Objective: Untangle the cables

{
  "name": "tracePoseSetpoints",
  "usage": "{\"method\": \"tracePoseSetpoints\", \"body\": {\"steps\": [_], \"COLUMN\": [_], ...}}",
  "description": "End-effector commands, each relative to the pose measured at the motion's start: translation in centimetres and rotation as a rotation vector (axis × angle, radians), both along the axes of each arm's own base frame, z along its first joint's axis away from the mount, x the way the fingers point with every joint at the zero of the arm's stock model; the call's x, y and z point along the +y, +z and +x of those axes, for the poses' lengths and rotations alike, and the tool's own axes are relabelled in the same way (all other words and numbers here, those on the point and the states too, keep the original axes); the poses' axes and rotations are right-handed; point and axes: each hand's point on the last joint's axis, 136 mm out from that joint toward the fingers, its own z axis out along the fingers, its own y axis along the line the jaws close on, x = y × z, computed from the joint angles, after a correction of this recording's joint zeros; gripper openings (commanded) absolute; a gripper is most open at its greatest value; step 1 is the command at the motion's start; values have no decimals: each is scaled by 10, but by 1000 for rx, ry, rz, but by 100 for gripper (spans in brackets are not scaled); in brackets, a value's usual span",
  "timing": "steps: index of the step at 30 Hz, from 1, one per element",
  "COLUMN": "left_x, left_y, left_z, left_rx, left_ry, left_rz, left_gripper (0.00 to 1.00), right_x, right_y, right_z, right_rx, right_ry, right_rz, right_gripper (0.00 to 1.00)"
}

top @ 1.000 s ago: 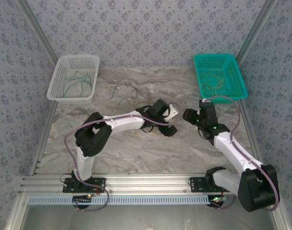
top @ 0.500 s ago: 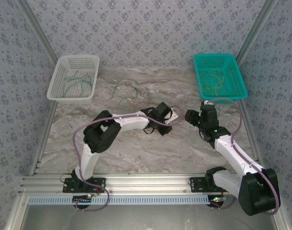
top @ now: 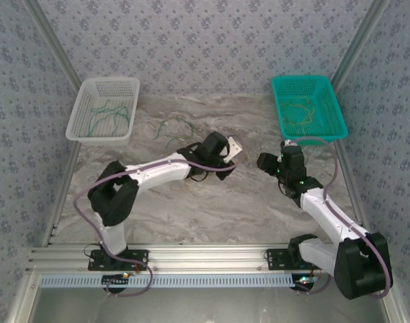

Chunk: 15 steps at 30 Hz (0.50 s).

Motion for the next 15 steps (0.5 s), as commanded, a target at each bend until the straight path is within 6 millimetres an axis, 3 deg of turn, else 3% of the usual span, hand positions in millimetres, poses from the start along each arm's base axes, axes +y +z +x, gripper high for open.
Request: {"method": "tracePoseSetpoints", "body": {"steps": [1,8,13,14,15], "left_x": [7,22,18,16,15], "left_y": [17,12,3,-1,-6], "left_z": [-2,7,3,2,1], "left_rx": [-4,29,45,59,75], "left_ry": [15,77,52,46,39], "left_rz": [-104,-213,-271,-269,-258], "left_gripper": [0,0,1,6,24], "right_x": [23,70,79,76,73], "right_y": [15,43,35,31,28], "right_z": [8,9,10,11,12], "right_rx": [-31,-54,13,27,28], "right_ry": [96,306,320,301,282], "right_rz": [124,361,448,443,433], "right_gripper": [66,68,70,70,70]}}
